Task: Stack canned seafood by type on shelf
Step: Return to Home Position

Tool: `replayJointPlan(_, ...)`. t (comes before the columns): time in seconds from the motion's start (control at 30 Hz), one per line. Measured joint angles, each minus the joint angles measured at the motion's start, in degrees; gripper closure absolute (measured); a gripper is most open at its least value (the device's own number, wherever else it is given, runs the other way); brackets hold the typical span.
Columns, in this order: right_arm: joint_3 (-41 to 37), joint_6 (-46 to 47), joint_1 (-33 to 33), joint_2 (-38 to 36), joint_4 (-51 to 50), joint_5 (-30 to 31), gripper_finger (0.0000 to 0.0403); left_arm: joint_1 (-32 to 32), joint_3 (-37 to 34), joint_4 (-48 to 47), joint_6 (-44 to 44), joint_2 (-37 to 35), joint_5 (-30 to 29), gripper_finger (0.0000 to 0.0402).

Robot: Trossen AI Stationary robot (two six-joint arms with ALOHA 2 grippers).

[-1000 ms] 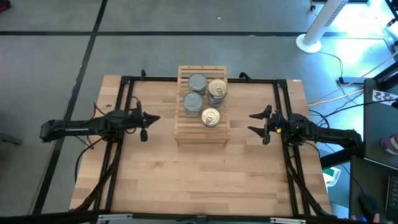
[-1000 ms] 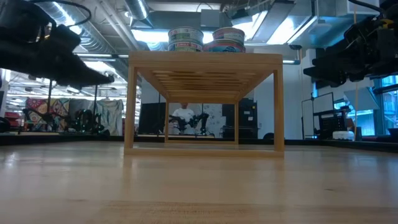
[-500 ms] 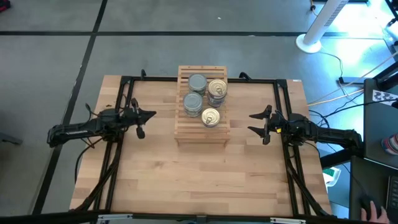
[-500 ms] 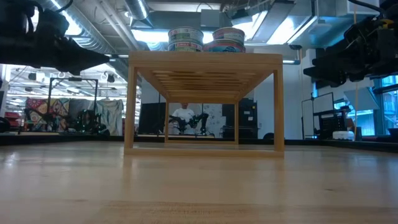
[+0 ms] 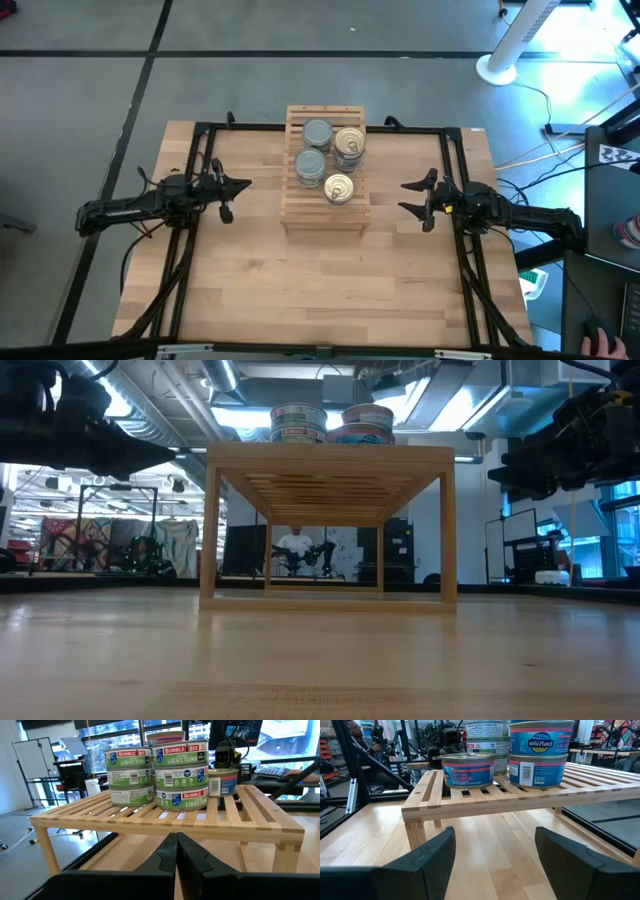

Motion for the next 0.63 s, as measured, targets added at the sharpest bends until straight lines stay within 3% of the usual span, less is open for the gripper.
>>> replayJointPlan(0.63,0.0,0.0,0.0,0.0,0.9,-0.4,0.0133,0.0,0.0,0.0,-0.9,0.0,0.0,0.0396)
